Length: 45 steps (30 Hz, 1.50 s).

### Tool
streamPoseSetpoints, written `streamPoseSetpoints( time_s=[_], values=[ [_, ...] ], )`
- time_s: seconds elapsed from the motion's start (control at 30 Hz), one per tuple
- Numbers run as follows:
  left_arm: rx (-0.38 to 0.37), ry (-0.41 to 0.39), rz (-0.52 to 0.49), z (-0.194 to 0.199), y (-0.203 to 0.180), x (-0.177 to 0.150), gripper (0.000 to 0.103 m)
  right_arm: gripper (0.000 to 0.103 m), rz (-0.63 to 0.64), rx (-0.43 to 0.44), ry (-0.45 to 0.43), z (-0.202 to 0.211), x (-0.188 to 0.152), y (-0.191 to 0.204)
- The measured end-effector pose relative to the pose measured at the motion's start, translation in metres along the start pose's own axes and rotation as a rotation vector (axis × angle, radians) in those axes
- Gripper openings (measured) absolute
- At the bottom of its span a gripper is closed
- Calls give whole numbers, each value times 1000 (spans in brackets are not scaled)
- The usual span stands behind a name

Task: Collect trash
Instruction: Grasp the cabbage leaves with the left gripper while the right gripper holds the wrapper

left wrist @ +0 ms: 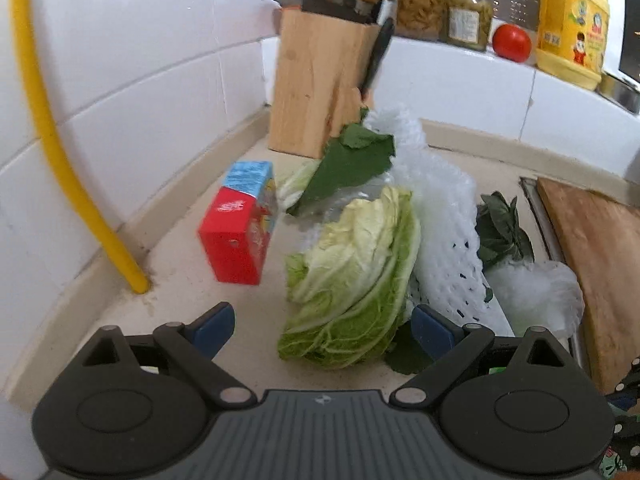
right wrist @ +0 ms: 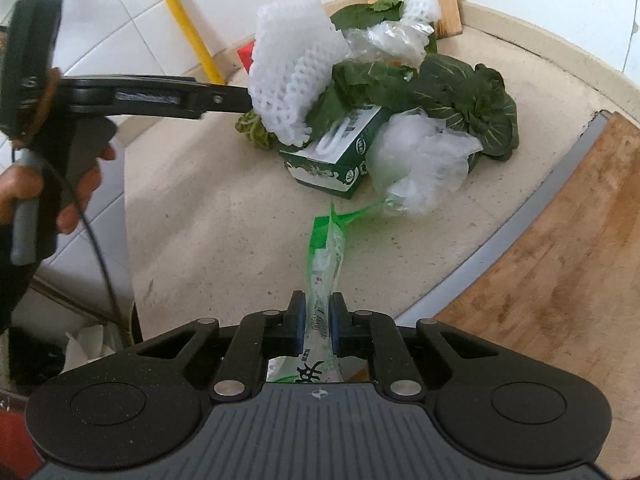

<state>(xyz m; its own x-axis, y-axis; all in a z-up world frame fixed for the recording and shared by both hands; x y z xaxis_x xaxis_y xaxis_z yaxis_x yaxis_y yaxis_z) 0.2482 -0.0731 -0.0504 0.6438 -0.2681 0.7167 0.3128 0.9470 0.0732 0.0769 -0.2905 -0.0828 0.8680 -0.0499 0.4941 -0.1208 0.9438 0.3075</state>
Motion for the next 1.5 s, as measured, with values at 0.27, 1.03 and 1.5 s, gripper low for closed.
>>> streamPoseSetpoints(
  time_s=[0.27,1.03,1.5],
  values=[
    [-15,-3,-92,-33,-15,5,91,57,25,-17,-5,-13,-2,5],
    [-129,88,90,-4,10,-12,38,15,-56,-14,-43,-7,-5,2],
    [-142,142,145,32,13,-52,56,8,-60,19,-21,-14,-3,3]
  ],
)
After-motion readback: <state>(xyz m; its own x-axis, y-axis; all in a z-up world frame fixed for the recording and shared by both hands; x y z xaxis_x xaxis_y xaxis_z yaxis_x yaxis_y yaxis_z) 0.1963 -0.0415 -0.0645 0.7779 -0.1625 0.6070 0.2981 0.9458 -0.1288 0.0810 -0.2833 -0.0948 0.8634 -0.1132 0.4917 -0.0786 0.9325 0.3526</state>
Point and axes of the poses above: each gripper's, at about its wrist camera, not at the fingertips, and z roughly against the way its jaws point, y to its left, x to its top, the point moved 4 cm from there along -z, roughly the way its jaws point, and after that the axes turned 6 degrees about x, right-handed, at the moved point
